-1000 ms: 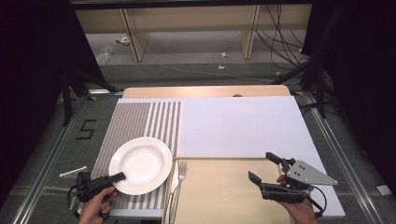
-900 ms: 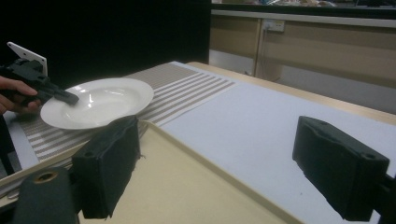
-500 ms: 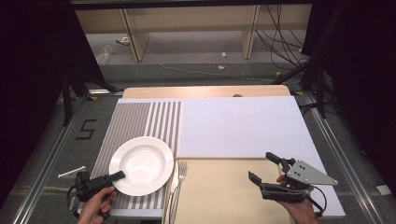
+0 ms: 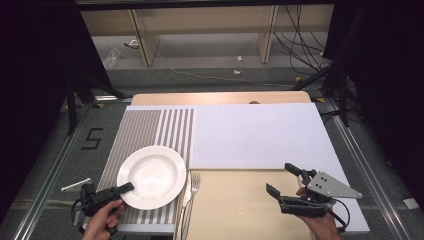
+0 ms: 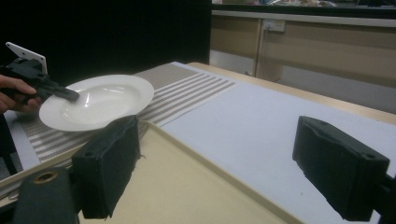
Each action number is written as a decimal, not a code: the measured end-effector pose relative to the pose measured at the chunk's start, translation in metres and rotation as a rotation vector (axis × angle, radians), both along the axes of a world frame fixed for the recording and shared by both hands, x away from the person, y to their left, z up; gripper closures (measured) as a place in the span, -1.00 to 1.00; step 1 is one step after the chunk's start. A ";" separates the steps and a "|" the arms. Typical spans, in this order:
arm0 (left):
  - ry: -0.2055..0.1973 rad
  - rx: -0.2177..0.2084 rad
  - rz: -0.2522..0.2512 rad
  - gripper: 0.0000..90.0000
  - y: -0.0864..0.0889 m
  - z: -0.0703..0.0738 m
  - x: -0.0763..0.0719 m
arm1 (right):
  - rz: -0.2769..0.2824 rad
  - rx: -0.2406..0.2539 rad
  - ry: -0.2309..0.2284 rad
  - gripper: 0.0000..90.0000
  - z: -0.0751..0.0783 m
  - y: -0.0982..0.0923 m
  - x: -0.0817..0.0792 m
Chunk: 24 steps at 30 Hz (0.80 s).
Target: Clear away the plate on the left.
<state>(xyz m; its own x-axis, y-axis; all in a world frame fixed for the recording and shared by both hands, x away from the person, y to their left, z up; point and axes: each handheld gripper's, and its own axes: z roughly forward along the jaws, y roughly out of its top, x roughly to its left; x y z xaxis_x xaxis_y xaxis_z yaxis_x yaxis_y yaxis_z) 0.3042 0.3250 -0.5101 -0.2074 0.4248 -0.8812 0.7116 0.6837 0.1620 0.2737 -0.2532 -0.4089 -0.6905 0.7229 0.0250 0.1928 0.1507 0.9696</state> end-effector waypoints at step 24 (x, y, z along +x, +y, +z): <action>-0.067 -0.051 -0.103 0.78 -0.031 0.012 -0.002 | -0.001 0.001 0.000 -0.65 0.000 0.000 0.001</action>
<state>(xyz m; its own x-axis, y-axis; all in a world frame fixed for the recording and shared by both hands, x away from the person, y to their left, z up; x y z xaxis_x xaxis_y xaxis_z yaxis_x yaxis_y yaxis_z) 0.3026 0.2944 -0.4983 -0.1049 0.3950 -0.9127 0.7670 0.6163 0.1786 0.2744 -0.2536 -0.4090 -0.6894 0.7239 0.0257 0.1926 0.1491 0.9699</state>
